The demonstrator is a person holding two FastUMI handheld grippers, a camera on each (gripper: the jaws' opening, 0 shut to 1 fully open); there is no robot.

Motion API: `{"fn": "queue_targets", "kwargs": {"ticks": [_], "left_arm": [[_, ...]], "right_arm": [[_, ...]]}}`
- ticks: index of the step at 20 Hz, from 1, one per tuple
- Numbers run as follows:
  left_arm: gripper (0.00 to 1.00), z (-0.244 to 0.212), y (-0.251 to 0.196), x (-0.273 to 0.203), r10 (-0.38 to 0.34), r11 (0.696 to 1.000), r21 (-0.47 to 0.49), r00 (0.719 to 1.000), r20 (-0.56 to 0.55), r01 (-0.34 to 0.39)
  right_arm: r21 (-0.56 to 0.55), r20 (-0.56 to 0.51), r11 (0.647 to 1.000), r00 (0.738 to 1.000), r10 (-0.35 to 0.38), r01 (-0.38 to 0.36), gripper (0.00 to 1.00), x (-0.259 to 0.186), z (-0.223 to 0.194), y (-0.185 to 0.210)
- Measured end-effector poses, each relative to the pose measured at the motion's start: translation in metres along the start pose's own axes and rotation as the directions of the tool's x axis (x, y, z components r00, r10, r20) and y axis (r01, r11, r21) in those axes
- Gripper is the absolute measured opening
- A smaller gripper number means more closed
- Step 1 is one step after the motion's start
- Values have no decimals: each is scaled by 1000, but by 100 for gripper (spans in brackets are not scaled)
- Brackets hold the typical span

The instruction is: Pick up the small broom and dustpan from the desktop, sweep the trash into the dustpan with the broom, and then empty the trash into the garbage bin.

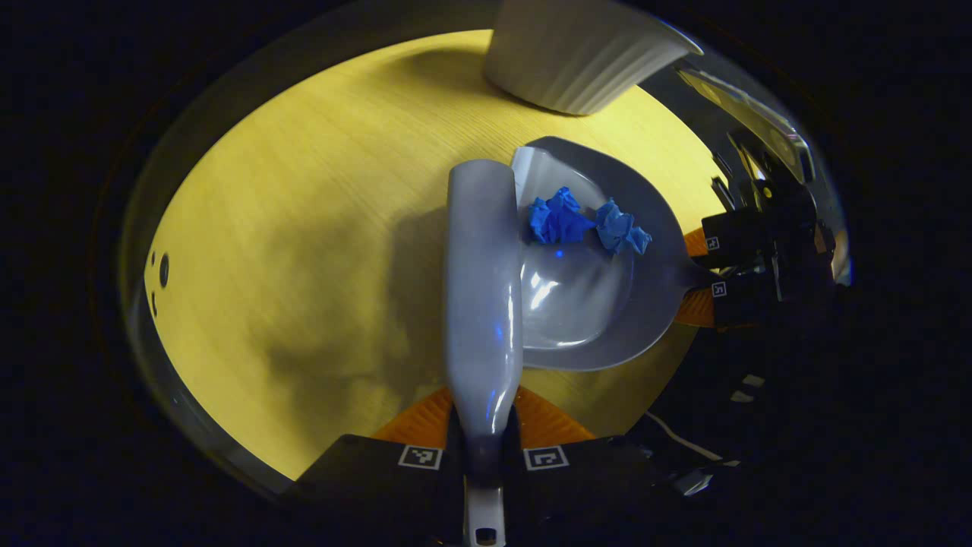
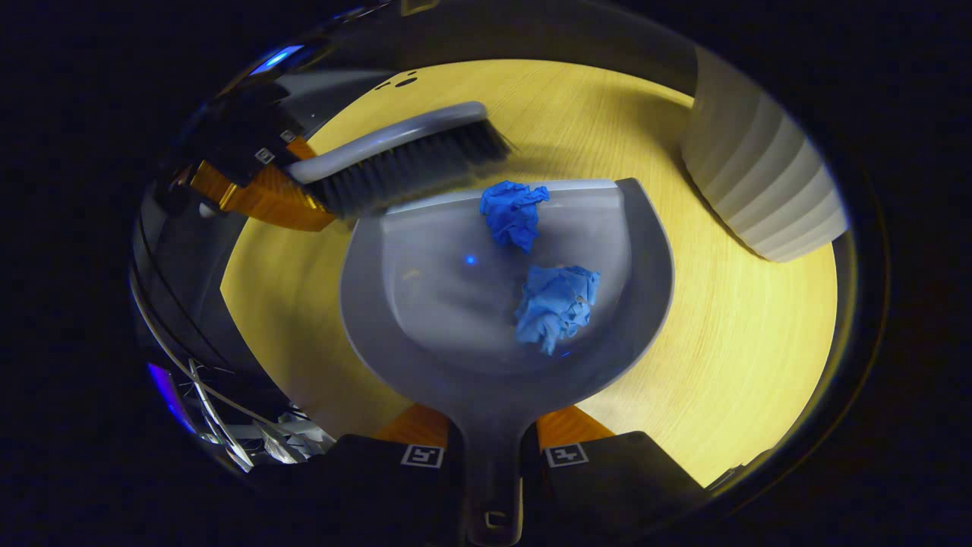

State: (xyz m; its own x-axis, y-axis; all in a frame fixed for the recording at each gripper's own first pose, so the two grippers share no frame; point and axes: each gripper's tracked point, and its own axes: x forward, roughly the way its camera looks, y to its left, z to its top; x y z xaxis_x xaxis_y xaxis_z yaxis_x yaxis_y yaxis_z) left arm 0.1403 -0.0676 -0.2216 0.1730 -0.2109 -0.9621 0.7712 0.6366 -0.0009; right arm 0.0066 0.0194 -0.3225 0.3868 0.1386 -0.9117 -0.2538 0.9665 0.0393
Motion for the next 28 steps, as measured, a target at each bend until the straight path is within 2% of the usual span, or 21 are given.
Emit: {"fn": "queue_targets", "kwargs": {"ticks": [5,7,10,11,13,14,18,24,25,26,28], "left_arm": [[25,-37,13,-12,100,979,-188,987,123,-76],[25,-54,14,-1,134,961,-262,978,160,-88],[25,-75,9,19,146,936,-345,972,182,-76],[28,-80,8,26,150,930,-360,970,191,-74],[22,-91,6,39,184,927,-360,963,198,-103],[25,-88,-4,41,191,927,-359,961,202,-108],[25,-100,-20,53,147,934,-354,957,248,-52],[25,-121,-38,63,149,917,-396,959,242,-42],[28,-118,-38,62,157,912,-407,957,245,-45],[24,-117,-39,60,163,906,-420,955,250,-45],[25,-112,-39,59,179,898,-437,951,253,-53]], "right_arm": [[-30,48,999,999,-13,15,33,-5,5,-4],[-21,62,1000,998,-18,19,34,-8,6,-2],[-50,61,998,997,-41,44,33,-5,6,-5],[-63,55,997,998,-44,47,33,-5,6,-5],[-69,50,996,997,-57,61,33,-7,8,-8],[-55,49,997,997,-59,61,33,-7,8,-6],[25,54,996,995,-83,81,33,-7,11,0],[30,95,996,991,-89,87,34,-15,17,-1],[25,95,996,992,-88,86,34,-19,17,-2],[9,99,996,991,-93,93,34,-22,16,-4],[-37,114,993,988,-103,108,33,-29,20,-13]]}}
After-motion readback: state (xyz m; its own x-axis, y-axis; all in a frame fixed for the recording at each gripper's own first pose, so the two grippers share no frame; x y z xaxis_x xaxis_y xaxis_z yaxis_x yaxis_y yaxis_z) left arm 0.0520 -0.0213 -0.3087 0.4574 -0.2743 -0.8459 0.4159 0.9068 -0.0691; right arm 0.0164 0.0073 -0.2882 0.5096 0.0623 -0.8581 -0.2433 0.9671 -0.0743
